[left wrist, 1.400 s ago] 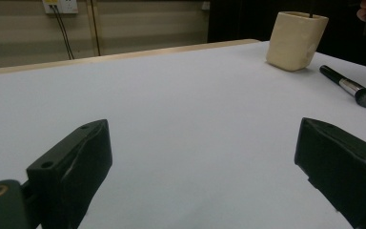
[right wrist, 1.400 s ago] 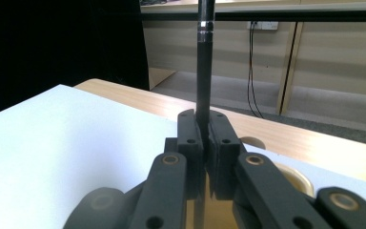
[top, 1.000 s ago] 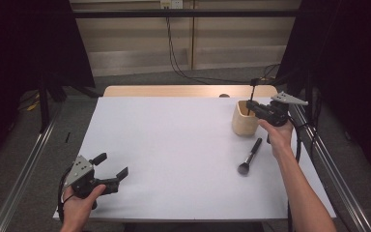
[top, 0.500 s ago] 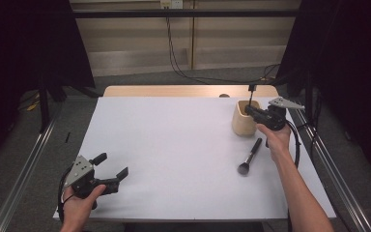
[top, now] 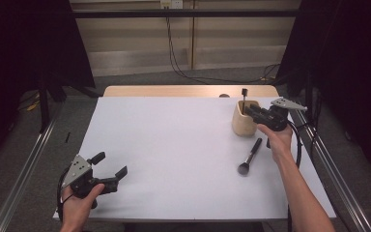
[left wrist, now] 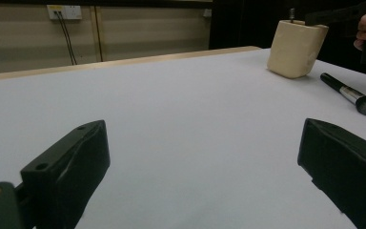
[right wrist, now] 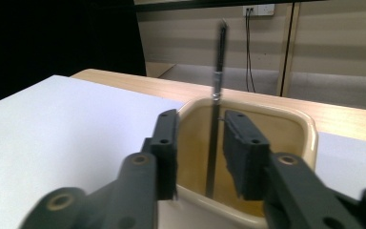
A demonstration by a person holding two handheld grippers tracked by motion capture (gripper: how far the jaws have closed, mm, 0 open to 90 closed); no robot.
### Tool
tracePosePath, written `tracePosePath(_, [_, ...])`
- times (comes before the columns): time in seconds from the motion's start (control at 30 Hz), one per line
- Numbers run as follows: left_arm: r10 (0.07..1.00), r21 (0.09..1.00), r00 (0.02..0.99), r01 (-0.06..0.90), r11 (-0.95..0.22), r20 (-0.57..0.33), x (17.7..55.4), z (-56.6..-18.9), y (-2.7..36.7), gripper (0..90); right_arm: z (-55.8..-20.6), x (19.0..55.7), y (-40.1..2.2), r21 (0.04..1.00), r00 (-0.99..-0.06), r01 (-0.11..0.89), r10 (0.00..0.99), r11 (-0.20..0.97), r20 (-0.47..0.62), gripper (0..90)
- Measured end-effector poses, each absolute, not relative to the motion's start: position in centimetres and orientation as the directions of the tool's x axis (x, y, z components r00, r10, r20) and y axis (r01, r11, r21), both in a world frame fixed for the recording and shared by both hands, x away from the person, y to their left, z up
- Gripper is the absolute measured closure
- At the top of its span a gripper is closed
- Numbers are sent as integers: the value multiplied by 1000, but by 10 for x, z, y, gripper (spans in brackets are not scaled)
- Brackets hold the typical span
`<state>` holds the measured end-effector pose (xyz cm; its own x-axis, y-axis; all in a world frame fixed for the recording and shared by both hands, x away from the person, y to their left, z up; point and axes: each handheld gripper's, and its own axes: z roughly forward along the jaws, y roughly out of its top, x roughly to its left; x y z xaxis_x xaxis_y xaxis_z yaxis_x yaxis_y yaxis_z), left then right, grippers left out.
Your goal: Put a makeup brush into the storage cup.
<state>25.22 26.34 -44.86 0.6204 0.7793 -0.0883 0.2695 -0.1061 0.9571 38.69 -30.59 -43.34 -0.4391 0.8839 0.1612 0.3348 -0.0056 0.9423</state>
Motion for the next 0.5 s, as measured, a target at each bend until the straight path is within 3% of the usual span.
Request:
tracePosePath(0.13, [777,957,624,269,-111,-85,252,-449,263,36,-431,383,-306,945,-433,327,889,-1,151,558])
tracePosePath(0.33, [783,960,616,264,-97,-90,250,-447,265,36,-428,374,-306,949,-439,315,884,-13,158,341])
tracePosePath(0.5, [782,959,616,265,-97,-91,251,-447,265,36,-427,363,-305,951,-453,308,877,-18,163,241])
